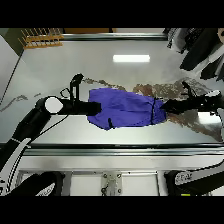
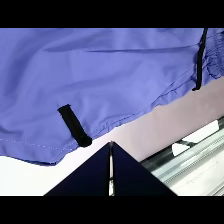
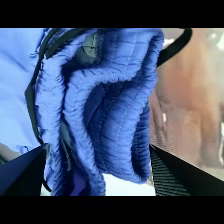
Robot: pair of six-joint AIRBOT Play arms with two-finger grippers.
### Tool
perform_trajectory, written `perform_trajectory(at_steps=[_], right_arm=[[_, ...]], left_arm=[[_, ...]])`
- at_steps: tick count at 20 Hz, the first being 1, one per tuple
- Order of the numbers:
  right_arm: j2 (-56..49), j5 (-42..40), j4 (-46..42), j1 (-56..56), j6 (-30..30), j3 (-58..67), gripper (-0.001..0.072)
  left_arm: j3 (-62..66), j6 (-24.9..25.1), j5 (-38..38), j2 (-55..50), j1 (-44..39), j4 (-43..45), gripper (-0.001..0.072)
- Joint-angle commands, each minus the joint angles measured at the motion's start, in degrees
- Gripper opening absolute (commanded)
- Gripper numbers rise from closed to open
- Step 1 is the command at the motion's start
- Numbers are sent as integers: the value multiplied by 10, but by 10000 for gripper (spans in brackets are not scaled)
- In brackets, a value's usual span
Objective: Fold the clothes and pants, and hang the long-sleeved shirts on hangers.
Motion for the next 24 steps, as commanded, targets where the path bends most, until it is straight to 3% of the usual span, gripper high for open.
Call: perform_trajectory(at_steps=[1,4,16,17,18,19,22,24], right_arm=[[-19,1,15,1,-7,0,720],[-33,1,65,10,-7,0,720],[-55,0,66,90,3,0,696],[-55,0,66,94,3,0,457],[-55,0,67,95,1,0,99],[-55,1,70,95,1,1,21],[-29,0,64,87,2,8,15],[5,-4,40,63,36,31,15]], left_arm=[[1,0,0,0,0,0,6],[1,0,0,0,0,0,6],[1,0,-1,0,0,0,6],[1,0,-1,0,0,0,6],[1,0,-1,0,0,0,6],[1,0,-1,0,0,0,6],[1,0,-1,0,0,0,6],[1,0,-1,0,0,0,6]])
